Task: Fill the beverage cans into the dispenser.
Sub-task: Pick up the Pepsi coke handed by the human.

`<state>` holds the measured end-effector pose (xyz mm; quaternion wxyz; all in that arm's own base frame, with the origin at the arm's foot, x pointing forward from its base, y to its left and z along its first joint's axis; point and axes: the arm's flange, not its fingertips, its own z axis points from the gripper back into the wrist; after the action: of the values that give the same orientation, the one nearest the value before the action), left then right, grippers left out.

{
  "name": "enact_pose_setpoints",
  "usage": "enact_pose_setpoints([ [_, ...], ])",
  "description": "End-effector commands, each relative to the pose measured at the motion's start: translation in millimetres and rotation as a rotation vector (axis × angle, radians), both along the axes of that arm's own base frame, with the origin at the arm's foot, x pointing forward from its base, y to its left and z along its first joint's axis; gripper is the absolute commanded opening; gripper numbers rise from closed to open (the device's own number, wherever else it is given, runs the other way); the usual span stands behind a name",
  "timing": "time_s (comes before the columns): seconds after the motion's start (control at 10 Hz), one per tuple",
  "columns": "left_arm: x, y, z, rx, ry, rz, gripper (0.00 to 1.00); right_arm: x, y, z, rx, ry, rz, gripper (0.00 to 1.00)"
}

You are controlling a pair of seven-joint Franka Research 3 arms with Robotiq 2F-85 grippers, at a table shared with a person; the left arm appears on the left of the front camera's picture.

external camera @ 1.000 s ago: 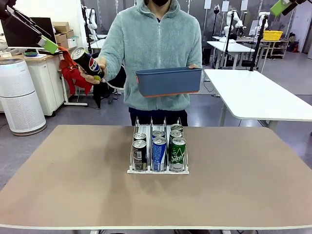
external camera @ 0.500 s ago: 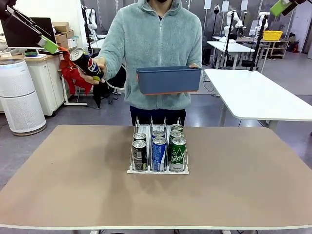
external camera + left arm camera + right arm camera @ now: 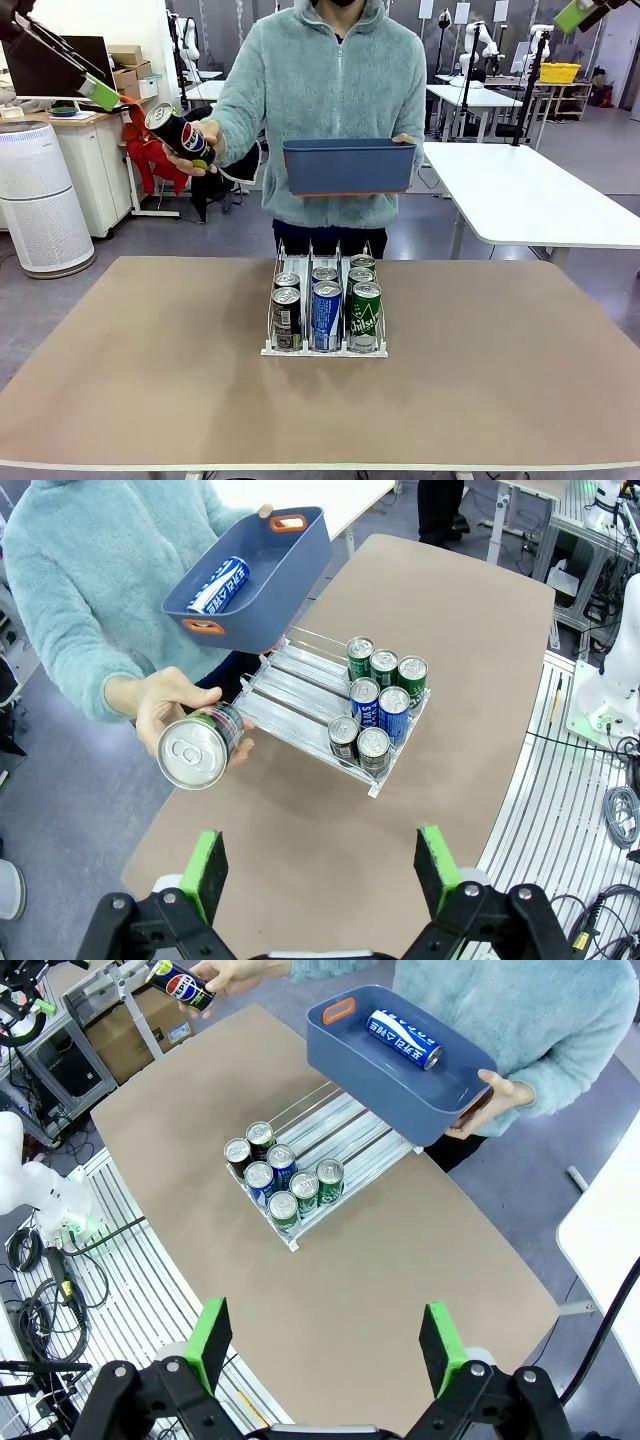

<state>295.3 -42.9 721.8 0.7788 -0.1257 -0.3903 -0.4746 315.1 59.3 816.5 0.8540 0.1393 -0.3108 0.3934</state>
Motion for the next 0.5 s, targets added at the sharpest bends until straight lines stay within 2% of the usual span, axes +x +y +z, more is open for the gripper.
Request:
enact_pose_setpoints([
  [0.0, 18.2, -1.0, 0.1, 0.039, 0.023, 0.090, 1.00, -1.9, 0.3, -3.5, 0.001, 0.004, 0.010, 1.00],
  [0.2, 43.5, 0.9, -7.1, 0.095, 0.004, 0.163, 1.00, -1.9, 0.3, -3.5, 0.001, 0.004, 0.010, 1.00],
  [0.4, 58.5, -3.2, -16.4, 0.110, -0.014, 0.155, 1.00, -1.9, 0.3, -3.5, 0.001, 0.004, 0.010, 1.00],
])
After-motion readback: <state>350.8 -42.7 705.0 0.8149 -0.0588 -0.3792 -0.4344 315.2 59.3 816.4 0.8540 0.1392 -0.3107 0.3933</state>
